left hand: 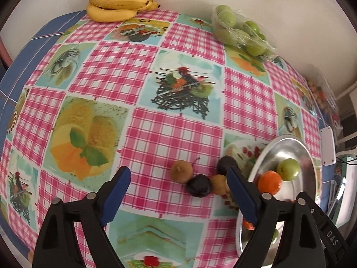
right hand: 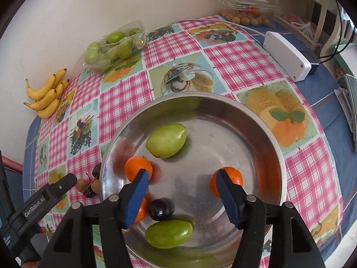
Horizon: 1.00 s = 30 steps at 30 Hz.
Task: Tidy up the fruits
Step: 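Move both grippers back toward the remaining kiwis and plums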
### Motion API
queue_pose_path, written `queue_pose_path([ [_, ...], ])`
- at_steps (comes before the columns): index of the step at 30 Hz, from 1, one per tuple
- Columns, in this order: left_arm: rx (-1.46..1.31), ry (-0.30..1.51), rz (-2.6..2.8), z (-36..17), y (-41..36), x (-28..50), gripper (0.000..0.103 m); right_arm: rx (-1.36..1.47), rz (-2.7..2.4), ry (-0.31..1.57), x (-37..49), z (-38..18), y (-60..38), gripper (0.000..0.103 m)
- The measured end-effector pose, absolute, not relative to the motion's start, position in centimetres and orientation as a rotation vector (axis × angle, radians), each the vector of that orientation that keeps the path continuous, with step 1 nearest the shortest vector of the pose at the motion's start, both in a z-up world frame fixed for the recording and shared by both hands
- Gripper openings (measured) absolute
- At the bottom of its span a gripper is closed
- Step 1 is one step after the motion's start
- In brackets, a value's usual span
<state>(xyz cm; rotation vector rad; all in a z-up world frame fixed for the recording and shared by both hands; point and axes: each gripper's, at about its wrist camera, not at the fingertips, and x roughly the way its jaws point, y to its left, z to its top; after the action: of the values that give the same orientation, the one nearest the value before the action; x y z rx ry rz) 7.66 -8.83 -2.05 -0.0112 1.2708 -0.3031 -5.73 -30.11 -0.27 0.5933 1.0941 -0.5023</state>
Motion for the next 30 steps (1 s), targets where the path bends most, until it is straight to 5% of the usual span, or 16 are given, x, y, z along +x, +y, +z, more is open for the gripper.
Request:
queue_pose_path([
  [23, 0.025, 1.252, -0.256, -2.6, -7.8, 7.9, 0.095, 0.551, -0.479, 1.127, -4.7, -1.4, -29.3, 0.101],
  [30, 0.001, 1.252, -0.256, -2.5, -7.2, 8.1, 0.096, 0.534, -0.458, 1.122, -4.6, -1.2, -29.1, 0.103],
])
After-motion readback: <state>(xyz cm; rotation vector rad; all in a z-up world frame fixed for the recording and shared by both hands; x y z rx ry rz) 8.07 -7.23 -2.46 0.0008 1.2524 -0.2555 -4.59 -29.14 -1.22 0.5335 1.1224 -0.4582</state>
